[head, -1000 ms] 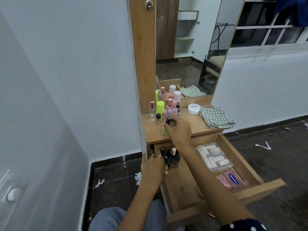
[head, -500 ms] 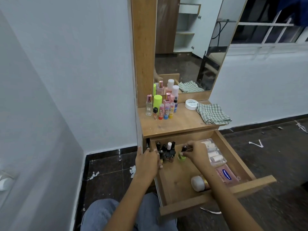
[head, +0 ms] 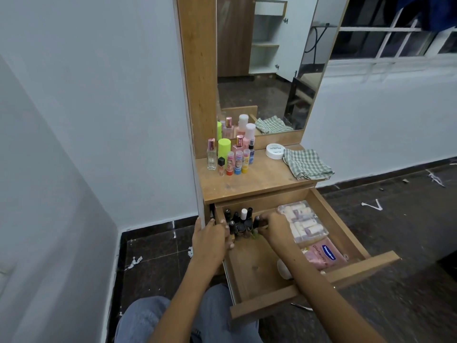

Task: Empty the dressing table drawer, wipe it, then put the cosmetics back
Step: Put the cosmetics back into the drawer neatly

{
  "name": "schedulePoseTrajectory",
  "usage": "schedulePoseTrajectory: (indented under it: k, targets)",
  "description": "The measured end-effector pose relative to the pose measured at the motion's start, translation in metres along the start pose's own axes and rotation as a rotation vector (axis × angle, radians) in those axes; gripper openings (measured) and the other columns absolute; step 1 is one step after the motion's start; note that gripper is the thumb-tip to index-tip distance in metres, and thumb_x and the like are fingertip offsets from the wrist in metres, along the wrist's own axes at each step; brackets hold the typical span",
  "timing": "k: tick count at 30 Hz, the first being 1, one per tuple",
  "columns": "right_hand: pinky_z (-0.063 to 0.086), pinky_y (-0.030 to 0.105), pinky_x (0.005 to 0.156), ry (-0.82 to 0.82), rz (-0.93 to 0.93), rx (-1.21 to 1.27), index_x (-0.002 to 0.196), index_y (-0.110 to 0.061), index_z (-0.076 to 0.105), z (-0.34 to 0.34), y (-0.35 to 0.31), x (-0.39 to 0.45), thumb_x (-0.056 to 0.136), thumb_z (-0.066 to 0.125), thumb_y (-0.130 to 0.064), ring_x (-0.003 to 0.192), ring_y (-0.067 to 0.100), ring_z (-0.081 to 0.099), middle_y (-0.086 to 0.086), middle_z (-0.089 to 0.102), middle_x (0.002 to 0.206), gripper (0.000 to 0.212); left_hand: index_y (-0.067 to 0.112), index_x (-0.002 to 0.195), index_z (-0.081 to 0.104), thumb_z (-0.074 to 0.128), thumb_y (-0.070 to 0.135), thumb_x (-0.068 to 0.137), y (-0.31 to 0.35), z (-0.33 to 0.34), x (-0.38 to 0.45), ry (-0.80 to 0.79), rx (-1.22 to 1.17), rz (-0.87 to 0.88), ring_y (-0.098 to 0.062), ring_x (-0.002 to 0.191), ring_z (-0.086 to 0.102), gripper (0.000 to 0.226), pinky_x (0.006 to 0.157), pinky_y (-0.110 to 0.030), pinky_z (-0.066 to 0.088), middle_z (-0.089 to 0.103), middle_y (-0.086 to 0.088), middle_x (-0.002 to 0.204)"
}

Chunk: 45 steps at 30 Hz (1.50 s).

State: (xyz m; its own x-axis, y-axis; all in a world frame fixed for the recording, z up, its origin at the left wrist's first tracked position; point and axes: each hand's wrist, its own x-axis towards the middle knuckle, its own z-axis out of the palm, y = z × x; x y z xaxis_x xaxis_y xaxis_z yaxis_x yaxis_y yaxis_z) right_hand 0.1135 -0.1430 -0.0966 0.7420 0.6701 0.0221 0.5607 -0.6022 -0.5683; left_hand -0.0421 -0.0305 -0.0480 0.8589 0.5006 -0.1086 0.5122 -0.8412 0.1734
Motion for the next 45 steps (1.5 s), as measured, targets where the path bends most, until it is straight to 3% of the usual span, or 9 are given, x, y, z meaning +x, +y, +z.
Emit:
schedulePoseTrajectory:
  k: [2, 6, 15, 18, 22, 27, 36, 40, 45]
  targets:
    - [0.038, 0.019, 0.06, -0.008, 0.009, -0.008, 0.081, -0.019, 0.072, 0.002, 0.0, 0.001, 0.072, 0.073, -0.01, 0.076, 0.011, 0.063, -0.002, 0.07, 0.08, 0.012, 0.024, 0.133, 0.051, 0.05, 0.038, 0.095, -0.001, 0.001, 0.0, -0.012, 0.006, -0.003, -0.012, 0.138, 0.033, 0.041, 0.116, -0.039, 0.001, 0.052, 0.0, 0.138]
    - [0.03, 0.006, 0.053, -0.022, 0.034, 0.008, 0.082, -0.015, 0.073, 0.004, 0.001, 0.002, 0.075, 0.072, -0.007, 0.071, 0.006, 0.057, -0.004, 0.068, 0.078, 0.011, 0.024, 0.138, 0.046, 0.048, 0.04, 0.095, -0.003, 0.005, 0.001, -0.032, 0.022, 0.005, -0.014, 0.141, 0.027, 0.046, 0.116, -0.041, 0.0, 0.047, 0.0, 0.143]
    - [0.051, 0.029, 0.075, 0.07, 0.102, -0.085, 0.112, -0.016, 0.066, -0.006, -0.001, -0.007, 0.081, 0.065, -0.014, 0.097, 0.019, 0.064, 0.001, 0.07, 0.105, 0.031, 0.024, 0.138, 0.046, 0.049, 0.039, 0.095, -0.003, 0.004, 0.0, -0.005, 0.031, 0.012, -0.014, 0.139, 0.031, 0.046, 0.116, -0.04, 0.003, 0.049, 0.002, 0.141]
    - [0.051, 0.031, 0.072, 0.267, -0.01, -0.024, 0.104, -0.019, 0.068, -0.014, -0.021, -0.018, 0.082, 0.064, -0.014, 0.091, 0.015, 0.064, -0.002, 0.07, 0.098, 0.022, 0.023, 0.138, 0.046, 0.049, 0.037, 0.095, -0.002, 0.001, -0.001, 0.005, 0.037, 0.014, -0.015, 0.135, 0.037, 0.045, 0.116, -0.04, 0.004, 0.052, -0.001, 0.137]
    - [0.053, 0.032, 0.071, 0.316, -0.156, 0.082, 0.097, -0.021, 0.069, -0.017, -0.046, -0.006, 0.081, 0.066, -0.016, 0.084, 0.011, 0.064, -0.006, 0.07, 0.092, 0.017, 0.02, 0.139, 0.044, 0.05, 0.038, 0.095, -0.001, -0.002, -0.002, 0.015, 0.023, -0.01, -0.016, 0.131, 0.043, 0.047, 0.116, -0.039, 0.005, 0.054, -0.004, 0.135]
    - [0.052, 0.029, 0.078, 0.306, -0.294, 0.034, 0.107, -0.017, 0.066, -0.019, -0.077, 0.026, 0.086, 0.065, -0.014, 0.092, 0.012, 0.063, -0.002, 0.068, 0.104, 0.022, 0.019, 0.138, 0.043, 0.052, 0.04, 0.094, -0.001, -0.003, -0.002, 0.0, 0.011, -0.015, -0.017, 0.129, 0.045, 0.05, 0.117, -0.04, 0.006, 0.055, -0.005, 0.132]
    - [0.055, 0.029, 0.07, 0.512, -0.398, -0.099, 0.122, -0.011, 0.059, -0.014, -0.102, 0.06, 0.074, 0.066, 0.002, 0.112, 0.021, 0.057, 0.002, 0.056, 0.132, 0.05, 0.014, 0.127, 0.053, 0.06, 0.044, 0.088, 0.0, -0.005, 0.003, -0.022, 0.033, -0.038, -0.017, 0.122, 0.05, 0.05, 0.116, -0.036, 0.009, 0.06, -0.006, 0.124]
    - [0.055, 0.029, 0.063, 0.507, -0.477, -0.219, 0.115, -0.01, 0.063, -0.017, -0.117, 0.073, 0.074, 0.072, -0.005, 0.101, 0.026, 0.062, 0.006, 0.063, 0.123, 0.043, 0.016, 0.129, 0.051, 0.058, 0.044, 0.089, 0.0, -0.007, 0.003, -0.035, 0.039, -0.034, -0.017, 0.122, 0.05, 0.049, 0.116, -0.037, 0.011, 0.059, -0.004, 0.123]
    - [0.041, 0.024, 0.046, 0.511, -0.49, -0.322, 0.089, -0.013, 0.071, -0.016, -0.128, 0.083, 0.059, 0.081, -0.001, 0.071, 0.019, 0.058, 0.002, 0.071, 0.087, 0.033, 0.019, 0.134, 0.047, 0.055, 0.044, 0.091, 0.001, -0.007, 0.005, -0.072, 0.043, -0.034, -0.017, 0.127, 0.046, 0.051, 0.117, -0.038, 0.008, 0.057, -0.003, 0.128]
